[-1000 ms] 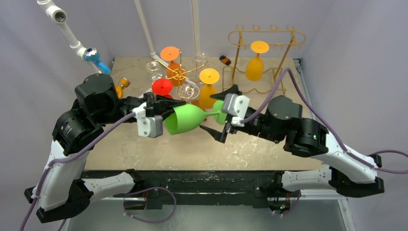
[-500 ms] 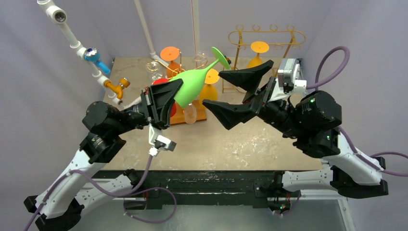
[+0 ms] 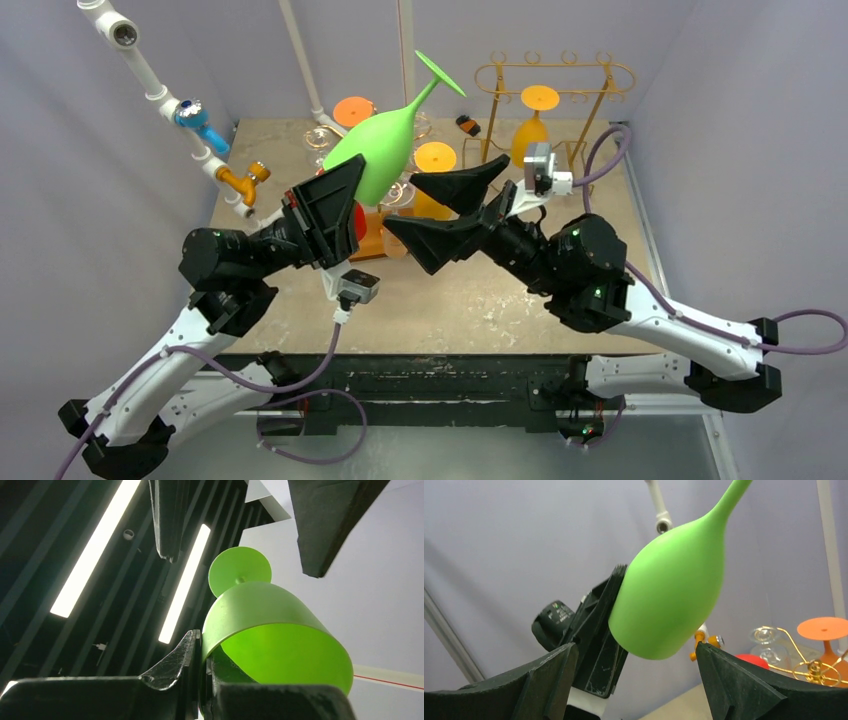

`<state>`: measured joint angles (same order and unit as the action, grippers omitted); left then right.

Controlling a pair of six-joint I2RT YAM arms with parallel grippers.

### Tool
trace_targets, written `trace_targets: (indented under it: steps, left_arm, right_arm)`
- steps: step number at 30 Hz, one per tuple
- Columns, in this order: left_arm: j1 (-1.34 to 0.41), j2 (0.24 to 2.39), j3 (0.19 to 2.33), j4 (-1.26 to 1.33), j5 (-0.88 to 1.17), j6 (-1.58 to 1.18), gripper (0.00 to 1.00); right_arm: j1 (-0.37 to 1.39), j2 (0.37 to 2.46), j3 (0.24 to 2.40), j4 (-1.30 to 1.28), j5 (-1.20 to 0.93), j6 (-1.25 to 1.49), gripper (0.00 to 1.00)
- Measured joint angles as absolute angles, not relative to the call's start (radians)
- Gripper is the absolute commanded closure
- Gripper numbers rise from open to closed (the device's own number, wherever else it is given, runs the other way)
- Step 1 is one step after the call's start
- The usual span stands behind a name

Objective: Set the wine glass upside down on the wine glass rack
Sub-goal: Turn the wine glass upside down at the wine rack.

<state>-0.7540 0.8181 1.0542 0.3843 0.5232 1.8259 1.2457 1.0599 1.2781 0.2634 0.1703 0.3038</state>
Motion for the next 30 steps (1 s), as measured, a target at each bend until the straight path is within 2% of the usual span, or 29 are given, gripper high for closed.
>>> trace_targets:
  steps: [6,13,21,30]
  left_arm:
    - [-0.754,0.779,1.029,0.421,0.531,1.825,1.0]
    - [-0.754,0.759,1.021,0.462,0.55,1.791,1.0]
    - [-0.754,0.741,1.015,0.483,0.564,1.791,1.0]
    - [-0.754,0.73,1.0,0.494,0.581,1.792,1.0]
  right_arm:
    - [1.183,1.052,1.272,0.405,0.109,0.358,0.01]
    - [0.972,1.148,1.272,0.624,-0.232,0.541,0.01]
    - [0.953,1.356,1.336,0.837,-0.531,0.73,0.01]
    - [0.949,1.491,1.404,1.022,-0.606,0.868,0.01]
